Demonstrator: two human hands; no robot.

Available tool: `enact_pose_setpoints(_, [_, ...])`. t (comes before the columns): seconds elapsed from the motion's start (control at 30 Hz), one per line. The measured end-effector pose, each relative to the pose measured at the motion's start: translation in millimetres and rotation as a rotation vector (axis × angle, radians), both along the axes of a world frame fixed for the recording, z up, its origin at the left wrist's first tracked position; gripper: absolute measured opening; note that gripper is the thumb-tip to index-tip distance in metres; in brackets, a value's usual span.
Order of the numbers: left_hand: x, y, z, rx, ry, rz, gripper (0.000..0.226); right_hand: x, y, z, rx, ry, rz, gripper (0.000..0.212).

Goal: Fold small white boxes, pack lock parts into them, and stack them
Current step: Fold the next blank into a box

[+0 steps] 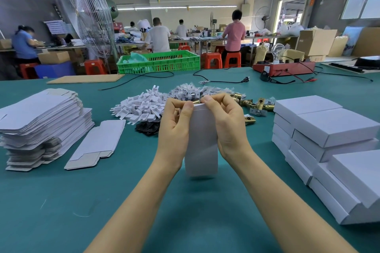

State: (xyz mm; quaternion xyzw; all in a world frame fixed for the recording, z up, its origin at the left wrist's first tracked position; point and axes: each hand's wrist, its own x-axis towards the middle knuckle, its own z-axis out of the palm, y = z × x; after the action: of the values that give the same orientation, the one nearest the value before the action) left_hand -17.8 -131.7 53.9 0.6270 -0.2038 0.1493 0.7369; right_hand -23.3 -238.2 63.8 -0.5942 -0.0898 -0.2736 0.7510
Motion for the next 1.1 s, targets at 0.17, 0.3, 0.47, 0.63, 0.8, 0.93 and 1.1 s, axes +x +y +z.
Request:
enact_pose_setpoints(0.17, [3, -3, -3, -0.021, 0.083, 0.051, 0.016, 2, 5, -5, -0.029, 0.044, -0.094, 0.015])
enact_pose_setpoints(0.3, [2, -4, -1, -0.006, 0.122, 0.092, 0.017, 2, 8, -6, -0.043, 0.092, -0.081, 0.019])
enact_pose_setpoints(0.47, [-1, -6, 2, -0.028, 0.158, 0.082, 0.02, -1, 10, -3, -0.093, 0.106, -0.083, 0.028])
enact_pose_setpoints(0.63, [-6, -5, 6, -0.038, 0.165, 0.065, 0.015, -3, 15, -2, -0.161, 0.145, -0.133, 0.02])
enact_pose_setpoints(0.8, [-7, -11, 0, -0.011, 0.053, 0.042, 0.015, 0, 11, 1, -0.278, 0.142, -0.315, 0.041])
enact_pose_setpoints(0.93, [-12, -19, 0, -0.02, 0.053, 0.02, 0.028, -3, 10, 4, -0.357, -0.128, -0.461, 0.035])
enact_pose_setpoints(1.1, [9, 5, 6, -0.293, 0.822, -0.382, 0.07, -4, 13, -1, -0.557, -0.422, -0.483, 0.042])
